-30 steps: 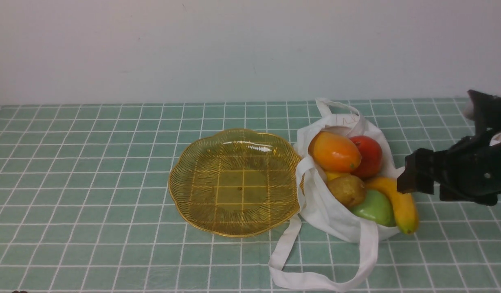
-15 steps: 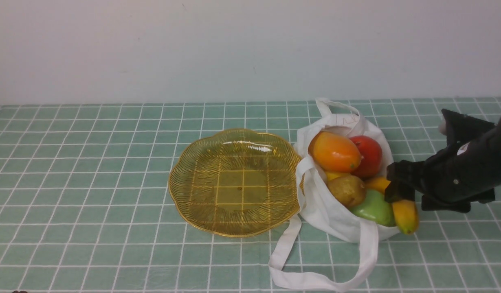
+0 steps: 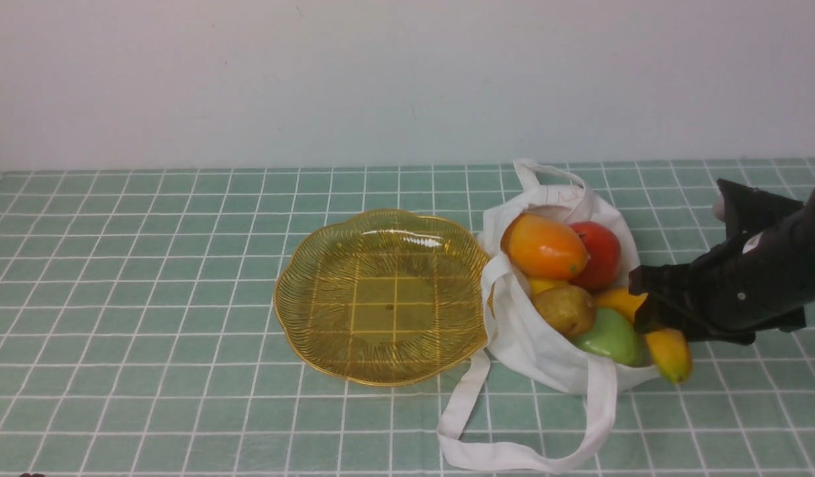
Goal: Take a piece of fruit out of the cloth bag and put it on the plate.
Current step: Use the right arm to put the banana into the empty plate on the right
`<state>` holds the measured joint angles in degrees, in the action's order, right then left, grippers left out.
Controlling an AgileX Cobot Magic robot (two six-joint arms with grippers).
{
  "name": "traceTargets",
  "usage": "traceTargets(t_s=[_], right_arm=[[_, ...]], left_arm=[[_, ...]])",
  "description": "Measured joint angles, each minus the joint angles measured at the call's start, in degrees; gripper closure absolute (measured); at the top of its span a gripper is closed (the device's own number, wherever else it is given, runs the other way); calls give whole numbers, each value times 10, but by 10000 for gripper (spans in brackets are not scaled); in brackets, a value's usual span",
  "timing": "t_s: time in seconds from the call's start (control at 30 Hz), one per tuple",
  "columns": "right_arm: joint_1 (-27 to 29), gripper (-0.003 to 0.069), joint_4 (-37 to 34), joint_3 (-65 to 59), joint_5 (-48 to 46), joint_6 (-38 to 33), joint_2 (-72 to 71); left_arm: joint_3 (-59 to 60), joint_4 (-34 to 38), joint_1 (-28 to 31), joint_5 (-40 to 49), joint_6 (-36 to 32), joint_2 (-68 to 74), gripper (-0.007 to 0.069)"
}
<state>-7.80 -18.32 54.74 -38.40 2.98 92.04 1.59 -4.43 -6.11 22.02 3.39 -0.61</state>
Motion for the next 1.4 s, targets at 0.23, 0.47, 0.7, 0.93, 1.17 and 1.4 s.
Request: traceTargets(t_s=[0.23,0.47,0.7,0.93,1.17,1.4], right_arm=[[0,335,16,0,-23,0,-50],[0,335,56,0,-58,0,-124],[0,335,121,0,-145,0,-198],[0,335,166,0,-215,48,-320],[0,335,117,-45,-172,103,-419],[0,335,-90,-116,-72,-16,-444]], left_arm=[[0,0,0,0,0,0,632],[0,0,0,0,0,0,632],[0,0,0,0,0,0,632],[0,0,0,0,0,0,632],[0,0,0,0,0,0,632],[0,0,0,0,0,0,632]])
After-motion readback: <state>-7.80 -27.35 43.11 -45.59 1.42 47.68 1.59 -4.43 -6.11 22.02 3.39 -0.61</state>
